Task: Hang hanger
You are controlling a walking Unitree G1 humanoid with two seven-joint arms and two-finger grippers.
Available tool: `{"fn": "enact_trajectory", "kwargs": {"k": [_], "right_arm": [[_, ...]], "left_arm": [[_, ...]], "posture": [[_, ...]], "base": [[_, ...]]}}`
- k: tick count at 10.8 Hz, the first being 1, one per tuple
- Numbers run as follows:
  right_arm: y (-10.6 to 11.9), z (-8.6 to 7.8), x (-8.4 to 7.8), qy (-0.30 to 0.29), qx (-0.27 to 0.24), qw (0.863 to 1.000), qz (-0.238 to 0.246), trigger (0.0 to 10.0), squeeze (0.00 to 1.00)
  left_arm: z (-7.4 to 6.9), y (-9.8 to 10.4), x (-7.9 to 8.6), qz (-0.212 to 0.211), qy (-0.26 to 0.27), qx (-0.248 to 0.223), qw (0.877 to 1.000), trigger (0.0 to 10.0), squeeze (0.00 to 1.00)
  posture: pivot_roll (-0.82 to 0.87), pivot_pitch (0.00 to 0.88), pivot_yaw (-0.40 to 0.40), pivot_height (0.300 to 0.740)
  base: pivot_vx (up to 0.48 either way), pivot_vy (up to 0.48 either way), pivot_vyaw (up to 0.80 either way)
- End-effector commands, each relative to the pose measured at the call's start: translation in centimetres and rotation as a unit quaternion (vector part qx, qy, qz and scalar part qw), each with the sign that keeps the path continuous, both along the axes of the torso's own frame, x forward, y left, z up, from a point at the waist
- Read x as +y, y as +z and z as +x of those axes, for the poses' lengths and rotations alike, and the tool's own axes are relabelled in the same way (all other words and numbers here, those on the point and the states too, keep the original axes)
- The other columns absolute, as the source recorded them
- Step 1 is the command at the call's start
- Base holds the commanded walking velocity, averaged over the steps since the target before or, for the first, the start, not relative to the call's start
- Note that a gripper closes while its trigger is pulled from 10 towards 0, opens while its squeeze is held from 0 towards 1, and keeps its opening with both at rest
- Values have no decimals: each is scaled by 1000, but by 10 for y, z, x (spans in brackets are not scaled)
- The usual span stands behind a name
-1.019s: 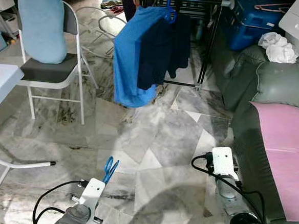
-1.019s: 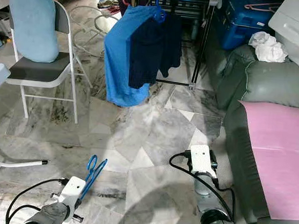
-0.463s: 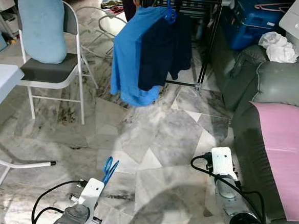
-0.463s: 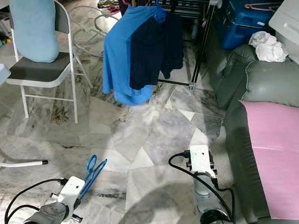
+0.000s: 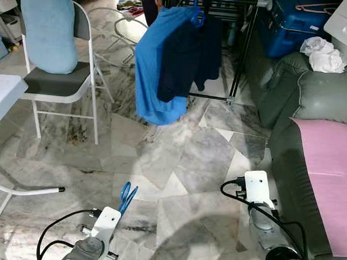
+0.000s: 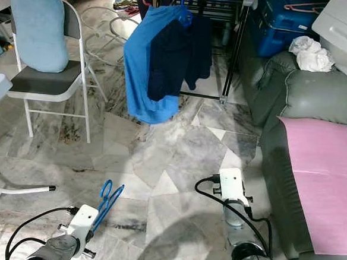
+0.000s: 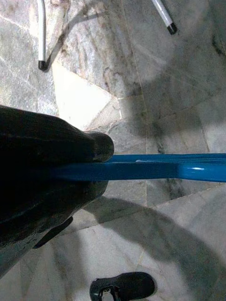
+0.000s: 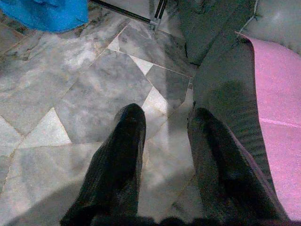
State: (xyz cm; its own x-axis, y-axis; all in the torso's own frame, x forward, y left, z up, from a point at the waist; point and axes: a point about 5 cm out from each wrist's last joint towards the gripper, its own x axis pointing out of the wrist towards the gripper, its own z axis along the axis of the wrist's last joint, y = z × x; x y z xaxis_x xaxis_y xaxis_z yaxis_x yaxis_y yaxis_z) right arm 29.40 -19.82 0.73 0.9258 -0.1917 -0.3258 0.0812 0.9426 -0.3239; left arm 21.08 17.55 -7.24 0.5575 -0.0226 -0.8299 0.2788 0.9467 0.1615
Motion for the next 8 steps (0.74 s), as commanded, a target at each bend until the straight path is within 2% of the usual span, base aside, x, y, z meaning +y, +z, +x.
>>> {"fn": "enact_trajectory", "kwargs": {"k": [1,2,3,5,8], "right_arm": [[-1,1,4,1,6,1000,22,4157,0],[-1,1,5,0,6,999,36,10000,702],[-1,2,7,-7,2,998,63,10000,1000],[-7,-1,15,-12,20,991,129,10000,1000],[-28,-19,26,14,85,982,170,10000,1000]], "left_arm": [[-3,-1,4,5,2,5,1000,10000,0],[-3,-1,3,5,1,5,1000,10000,0],[-3,-1,3,4,1,4,1000,10000,0],[-2,-1,2,3,1,4,1000,10000,0],[-1,-1,0,1,5,4,1000,10000,0]], "posture": [[-38,81,48,740],[-39,81,48,740],[-40,80,48,740],[-41,77,45,740],[-38,71,36,740]], "base": [[0,0,0],[0,0,0],[0,0,0],[0,0,0],[0,0,0]]}}
